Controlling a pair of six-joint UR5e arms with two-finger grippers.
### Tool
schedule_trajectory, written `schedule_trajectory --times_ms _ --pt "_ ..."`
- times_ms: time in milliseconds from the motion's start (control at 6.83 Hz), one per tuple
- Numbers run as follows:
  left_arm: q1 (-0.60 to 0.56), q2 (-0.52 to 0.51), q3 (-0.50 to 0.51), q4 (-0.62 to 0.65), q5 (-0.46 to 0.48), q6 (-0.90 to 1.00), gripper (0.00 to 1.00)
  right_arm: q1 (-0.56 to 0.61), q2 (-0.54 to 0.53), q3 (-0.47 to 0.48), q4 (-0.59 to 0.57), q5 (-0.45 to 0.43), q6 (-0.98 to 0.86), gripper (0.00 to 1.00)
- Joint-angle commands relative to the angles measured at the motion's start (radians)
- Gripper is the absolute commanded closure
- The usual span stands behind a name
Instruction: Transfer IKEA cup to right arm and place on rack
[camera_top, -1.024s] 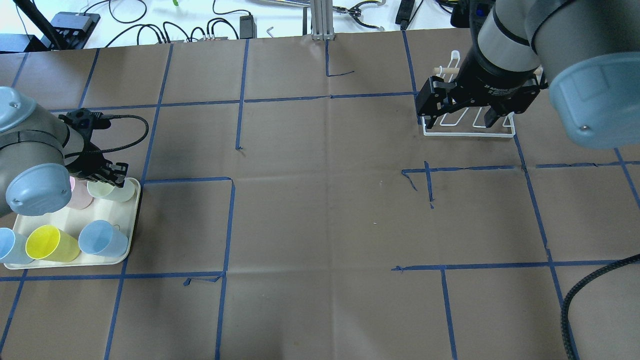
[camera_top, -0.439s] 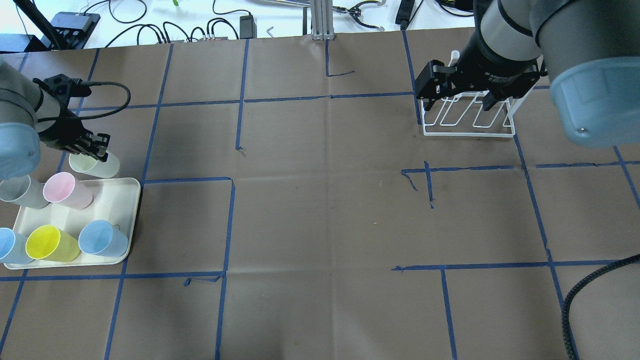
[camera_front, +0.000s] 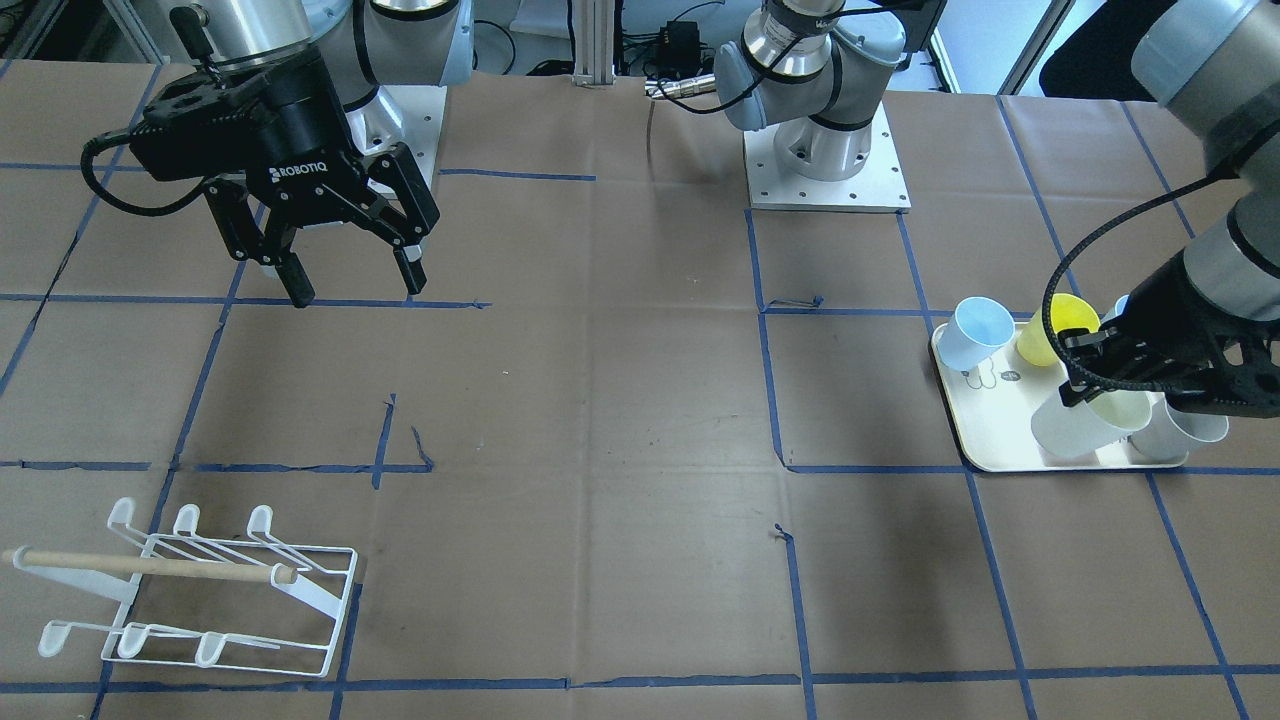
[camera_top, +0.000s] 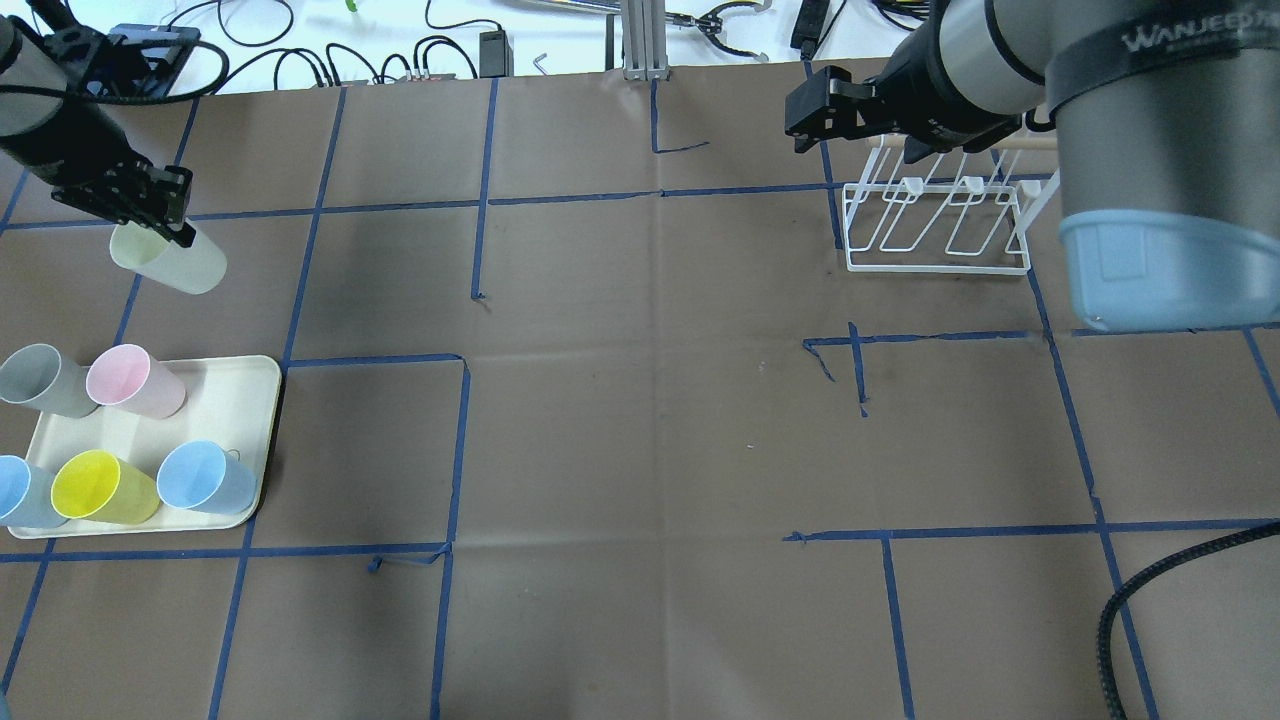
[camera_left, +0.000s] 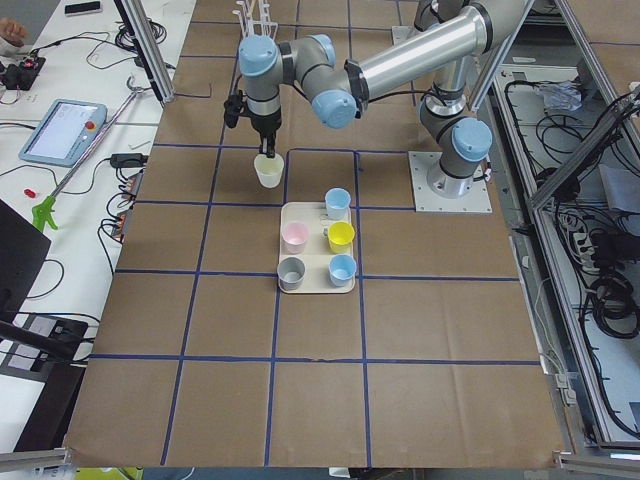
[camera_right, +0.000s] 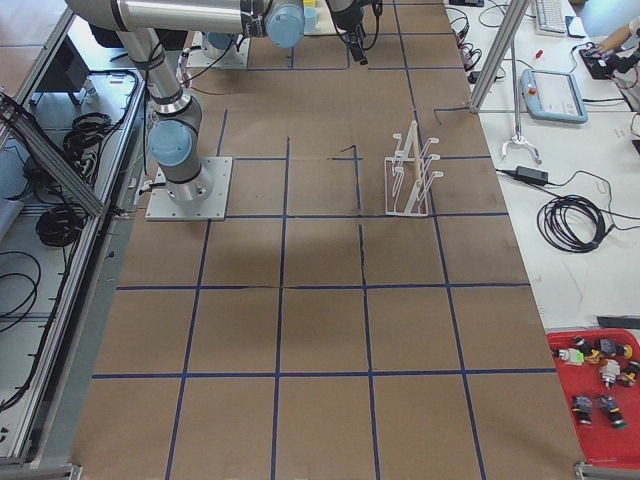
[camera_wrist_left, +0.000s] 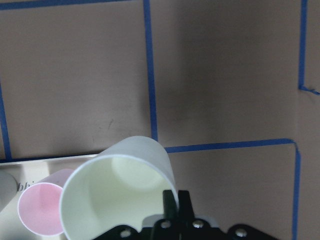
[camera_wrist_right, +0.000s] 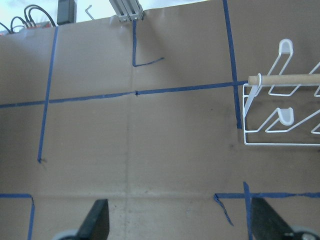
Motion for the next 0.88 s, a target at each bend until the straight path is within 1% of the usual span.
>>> schedule_trajectory --times_ms 0,146,293,439,585,732 --pt "-0.140 -0.004 0.103 -0.101 -0.034 -0.238 1.00 0.005 -0.013 0.095 -0.267 0.063 0.255 0.00" --pt "-0.190 0.000 0.103 -0.100 -0.049 -0.304 1.00 0.005 -0.011 0.147 -0.417 0.110 0.408 0.00" --pt "-0.220 0.018 0.095 -0.086 -0.114 -0.306 1.00 0.005 -0.013 0.216 -0.582 0.115 0.545 0.00" --pt "-0.226 0.039 0.083 -0.048 -0.221 -0.291 1.00 0.005 -0.013 0.305 -0.766 0.147 0.680 0.00" --pt "-0.226 0.056 0.060 0.039 -0.354 -0.261 1.00 0.007 -0.011 0.397 -0.941 0.154 0.857 0.00" --pt "-0.226 0.068 0.014 0.169 -0.505 -0.212 1.00 0.007 -0.004 0.467 -1.110 0.186 1.047 0.00"
